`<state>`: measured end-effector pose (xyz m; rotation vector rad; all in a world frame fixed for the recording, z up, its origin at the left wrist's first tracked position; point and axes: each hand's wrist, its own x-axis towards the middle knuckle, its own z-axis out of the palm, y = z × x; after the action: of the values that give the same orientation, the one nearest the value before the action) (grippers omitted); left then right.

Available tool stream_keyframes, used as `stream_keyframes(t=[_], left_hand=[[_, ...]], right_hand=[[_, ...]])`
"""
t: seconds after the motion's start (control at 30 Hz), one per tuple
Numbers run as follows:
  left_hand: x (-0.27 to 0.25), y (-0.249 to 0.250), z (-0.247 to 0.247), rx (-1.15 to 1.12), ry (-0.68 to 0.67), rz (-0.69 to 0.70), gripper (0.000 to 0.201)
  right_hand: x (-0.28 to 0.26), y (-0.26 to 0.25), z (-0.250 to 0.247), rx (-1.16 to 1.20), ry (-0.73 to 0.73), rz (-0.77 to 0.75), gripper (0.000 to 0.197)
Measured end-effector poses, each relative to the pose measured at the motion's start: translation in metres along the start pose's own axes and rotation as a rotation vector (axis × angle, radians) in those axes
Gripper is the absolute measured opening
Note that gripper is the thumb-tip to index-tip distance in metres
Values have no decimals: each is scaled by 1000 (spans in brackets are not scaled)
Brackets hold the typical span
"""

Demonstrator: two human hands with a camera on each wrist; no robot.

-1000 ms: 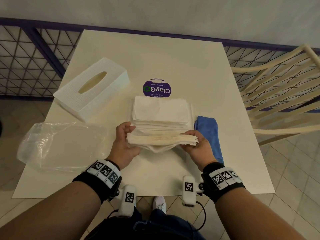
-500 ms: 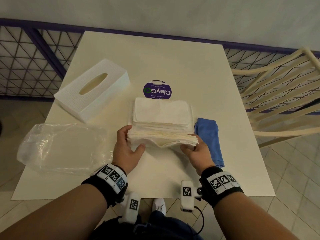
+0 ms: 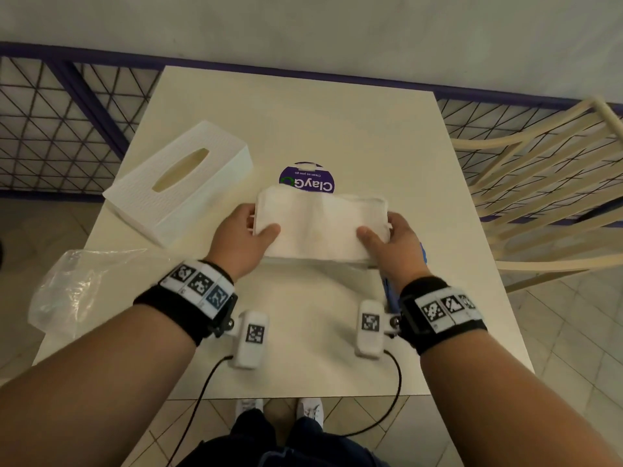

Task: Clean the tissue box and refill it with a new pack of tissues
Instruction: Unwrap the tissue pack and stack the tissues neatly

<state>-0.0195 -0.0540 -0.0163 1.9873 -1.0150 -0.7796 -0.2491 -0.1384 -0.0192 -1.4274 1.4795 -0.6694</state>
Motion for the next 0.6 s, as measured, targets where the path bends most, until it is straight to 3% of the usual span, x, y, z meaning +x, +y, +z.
stream_keyframes(t=[0.3,0.43,0.53,0.6], left_hand=[[46,2,5,178,4,-75,42],[49,-10,10,242,7,-78,75],[43,-8,9,414,83,177,65],[38,-2,13,584,9,349,56]], right_hand=[[53,-21,16,-178,-9,62,56],[58,-14,17,-315,15,44,64],[53,-15,19,-426,62,-91,54],[47,-16,28,-530,-4,-226,45]])
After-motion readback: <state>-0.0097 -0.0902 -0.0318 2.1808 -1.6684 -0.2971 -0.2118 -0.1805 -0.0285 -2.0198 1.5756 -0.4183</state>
